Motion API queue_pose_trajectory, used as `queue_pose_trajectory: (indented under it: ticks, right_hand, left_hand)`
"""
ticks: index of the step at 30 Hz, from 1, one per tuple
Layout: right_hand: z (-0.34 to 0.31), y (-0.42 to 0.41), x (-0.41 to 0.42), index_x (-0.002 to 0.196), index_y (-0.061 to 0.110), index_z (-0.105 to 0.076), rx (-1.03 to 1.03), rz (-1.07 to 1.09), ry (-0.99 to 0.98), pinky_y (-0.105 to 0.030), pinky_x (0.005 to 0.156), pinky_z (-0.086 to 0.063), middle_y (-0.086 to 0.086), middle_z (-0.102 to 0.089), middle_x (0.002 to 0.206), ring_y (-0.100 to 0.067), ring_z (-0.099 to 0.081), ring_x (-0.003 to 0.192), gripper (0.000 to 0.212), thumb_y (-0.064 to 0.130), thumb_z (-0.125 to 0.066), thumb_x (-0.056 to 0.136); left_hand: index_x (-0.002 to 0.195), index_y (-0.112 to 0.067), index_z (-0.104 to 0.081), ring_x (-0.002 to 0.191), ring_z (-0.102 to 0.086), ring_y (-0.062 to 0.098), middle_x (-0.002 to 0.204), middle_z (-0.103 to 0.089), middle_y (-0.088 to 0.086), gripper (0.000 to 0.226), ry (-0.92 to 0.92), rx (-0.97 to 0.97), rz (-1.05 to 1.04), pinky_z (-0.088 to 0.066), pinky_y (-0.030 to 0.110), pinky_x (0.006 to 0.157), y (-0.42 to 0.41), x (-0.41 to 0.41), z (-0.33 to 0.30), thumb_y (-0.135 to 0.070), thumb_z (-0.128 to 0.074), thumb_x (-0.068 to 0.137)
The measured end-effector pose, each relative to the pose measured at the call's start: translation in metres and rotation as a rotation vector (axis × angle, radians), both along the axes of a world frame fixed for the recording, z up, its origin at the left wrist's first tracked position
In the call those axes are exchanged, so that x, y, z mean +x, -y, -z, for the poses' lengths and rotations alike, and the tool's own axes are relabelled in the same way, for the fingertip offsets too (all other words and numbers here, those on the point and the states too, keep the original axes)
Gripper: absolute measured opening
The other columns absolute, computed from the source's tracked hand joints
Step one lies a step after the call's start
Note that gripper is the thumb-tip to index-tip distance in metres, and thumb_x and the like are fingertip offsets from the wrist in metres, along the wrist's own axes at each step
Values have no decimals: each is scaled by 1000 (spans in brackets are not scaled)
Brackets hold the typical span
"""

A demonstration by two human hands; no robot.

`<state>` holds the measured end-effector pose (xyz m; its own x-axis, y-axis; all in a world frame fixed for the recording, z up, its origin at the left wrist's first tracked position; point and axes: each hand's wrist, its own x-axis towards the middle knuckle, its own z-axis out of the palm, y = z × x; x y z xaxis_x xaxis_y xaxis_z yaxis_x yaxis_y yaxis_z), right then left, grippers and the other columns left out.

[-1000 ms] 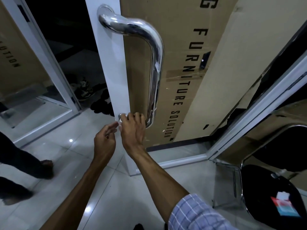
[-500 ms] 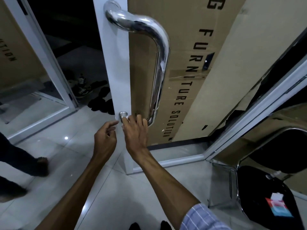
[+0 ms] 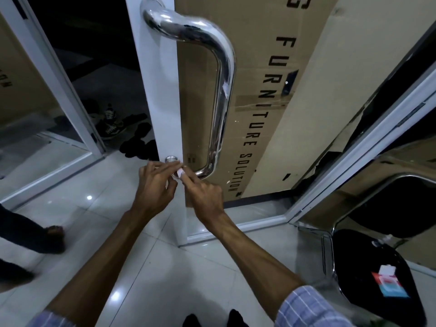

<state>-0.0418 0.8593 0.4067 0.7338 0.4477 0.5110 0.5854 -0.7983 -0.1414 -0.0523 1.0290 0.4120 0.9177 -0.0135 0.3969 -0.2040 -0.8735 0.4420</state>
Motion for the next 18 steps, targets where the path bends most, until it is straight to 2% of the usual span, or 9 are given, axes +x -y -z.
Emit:
queue_pose_trajectory:
  ticks: [3,4,8,12,15,18]
  right_hand:
    - [2,15,0,135,11,-64,25,-2,38,-22,39,-44,-3,-75,105,-15,-55,44,59,9,-88,81]
    - [1,13,1,134,11,-64,19,-6,33,-22,39,-44,-3,-75,104,-16,-55,44,60,9,-89,80]
    - [8,6,7,146,15,-56,-72,-46,41,-23,46,-41,0,-64,141,-18,-61,52,61,7,-77,89]
    - [3,32,17,145,13,-52,-152,-98,23,-35,49,-57,-5,-63,138,-24,-64,58,68,0,-79,84]
    - [-3,25,16,138,11,-55,-158,-127,12,-34,48,-56,-5,-56,142,-23,-61,54,60,-2,-77,84]
    - [-9,26,16,141,8,-53,-184,-167,30,-35,46,-55,-10,-57,142,-24,-60,51,71,-8,-79,77]
  left_hand:
    - [139,-21,-66,116,-51,28,132,-70,4,44,-12,36,-18,-25,35,93,-3,1,1,-14,-69,96]
    - [139,-22,-66,114,-51,28,131,-71,3,43,-16,38,-23,-25,34,92,-3,2,0,-16,-70,96]
    - [137,-25,-67,107,-50,25,125,-73,1,40,-20,61,-21,-23,32,87,-3,3,-7,-25,-70,98]
    - [134,-27,-70,98,-47,24,117,-74,1,38,-15,67,-11,-22,33,82,-6,3,-11,-22,-72,97]
    - [134,-29,-69,97,-42,18,118,-74,0,36,-32,38,-24,-20,32,81,-5,5,-12,-26,-70,98]
    - [134,-29,-70,97,-38,15,120,-74,0,36,-44,26,-31,-18,31,81,-3,7,-14,-28,-70,98]
